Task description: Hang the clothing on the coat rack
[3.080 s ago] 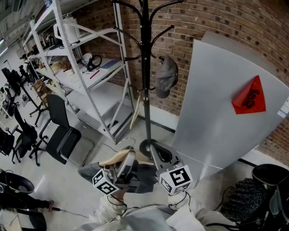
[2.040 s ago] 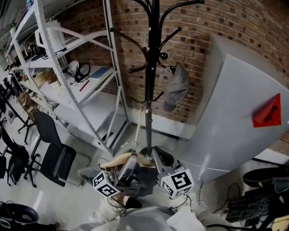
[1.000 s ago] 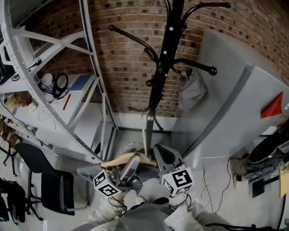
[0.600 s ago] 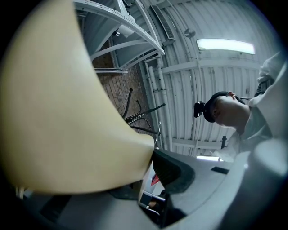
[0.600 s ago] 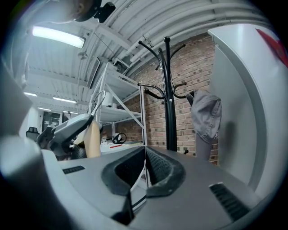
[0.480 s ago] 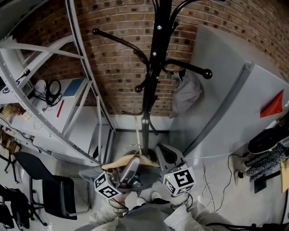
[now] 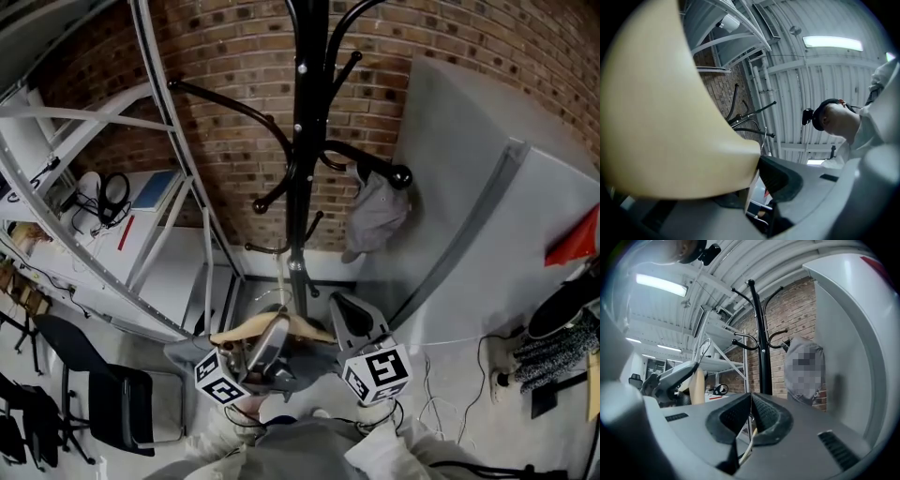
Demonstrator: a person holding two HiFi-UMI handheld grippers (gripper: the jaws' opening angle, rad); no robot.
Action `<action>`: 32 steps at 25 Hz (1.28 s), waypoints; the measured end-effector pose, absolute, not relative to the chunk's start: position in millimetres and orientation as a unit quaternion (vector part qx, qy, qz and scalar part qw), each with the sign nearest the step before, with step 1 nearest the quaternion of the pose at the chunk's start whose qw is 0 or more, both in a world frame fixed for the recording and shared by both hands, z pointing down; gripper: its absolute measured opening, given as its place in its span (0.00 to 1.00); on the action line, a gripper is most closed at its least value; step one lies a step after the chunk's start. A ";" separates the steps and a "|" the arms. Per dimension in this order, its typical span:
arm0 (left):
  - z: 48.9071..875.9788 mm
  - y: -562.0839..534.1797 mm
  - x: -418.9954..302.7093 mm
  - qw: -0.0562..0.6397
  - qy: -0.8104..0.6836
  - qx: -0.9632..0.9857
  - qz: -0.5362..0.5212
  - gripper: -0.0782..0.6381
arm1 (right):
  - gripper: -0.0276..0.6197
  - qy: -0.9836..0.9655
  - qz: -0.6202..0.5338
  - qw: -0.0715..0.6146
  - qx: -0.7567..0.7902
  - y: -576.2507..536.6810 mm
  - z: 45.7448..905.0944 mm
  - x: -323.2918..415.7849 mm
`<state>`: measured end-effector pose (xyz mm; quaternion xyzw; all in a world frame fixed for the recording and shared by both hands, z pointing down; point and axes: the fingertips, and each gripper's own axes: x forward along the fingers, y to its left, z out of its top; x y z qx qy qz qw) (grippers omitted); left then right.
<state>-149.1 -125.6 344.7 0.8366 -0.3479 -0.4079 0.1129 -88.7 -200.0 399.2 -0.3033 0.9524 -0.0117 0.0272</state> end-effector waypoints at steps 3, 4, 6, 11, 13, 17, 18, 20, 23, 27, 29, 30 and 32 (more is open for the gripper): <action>338.4 -135.2 -149.2 0.108 -0.349 0.834 -0.413 0.25 | 0.08 0.951 -0.008 0.027 -0.309 -210.0 395.3 -80.8; 336.2 -138.5 -150.2 0.108 -0.348 0.834 -0.415 0.25 | 0.08 0.950 -0.008 0.026 -0.312 -213.2 393.9 -79.1; 332.7 -144.7 -152.3 0.110 -0.341 0.835 -0.419 0.24 | 0.08 0.947 -0.006 0.027 -0.320 -218.6 390.6 -76.7; 328.8 -156.9 -159.7 0.122 -0.309 0.841 -0.426 0.24 | 0.08 0.936 0.006 0.034 -0.350 -224.8 381.5 -76.9; 327.0 -159.9 -163.8 0.128 -0.298 0.844 -0.427 0.25 | 0.08 0.931 0.008 0.034 -0.363 -223.0 381.5 -77.7; 318.9 -163.0 -170.1 0.134 -0.271 0.851 -0.429 0.24 | 0.08 0.919 0.016 0.034 -0.393 -219.2 376.6 -77.7; 316.6 -163.4 -171.7 0.134 -0.266 0.853 -0.429 0.25 | 0.08 0.917 0.020 0.033 -0.397 -217.1 372.5 -78.4; 312.1 -165.1 -174.8 0.134 -0.257 0.855 -0.430 0.24 | 0.08 0.913 0.025 0.031 -0.406 -212.3 364.0 -78.9; 306.3 -171.5 -177.1 0.137 -0.246 0.859 -0.428 0.24 | 0.08 0.903 0.042 0.022 -0.428 -208.7 354.6 -77.2; 298.8 -177.2 -179.8 0.138 -0.235 0.862 -0.428 0.25 | 0.08 0.893 0.048 0.016 -0.447 -210.1 351.1 -75.2; 292.3 -179.2 -182.7 0.133 -0.228 0.862 -0.432 0.24 | 0.08 0.888 0.047 0.017 -0.457 -212.9 351.8 -72.5; 288.7 -180.7 -184.0 0.131 -0.224 0.863 -0.434 0.24 | 0.08 0.885 0.048 0.019 -0.463 -214.2 351.5 -70.8; 282.8 -185.0 -186.2 0.129 -0.217 0.862 -0.439 0.24 | 0.08 0.880 0.052 0.020 -0.471 -216.1 348.8 -68.3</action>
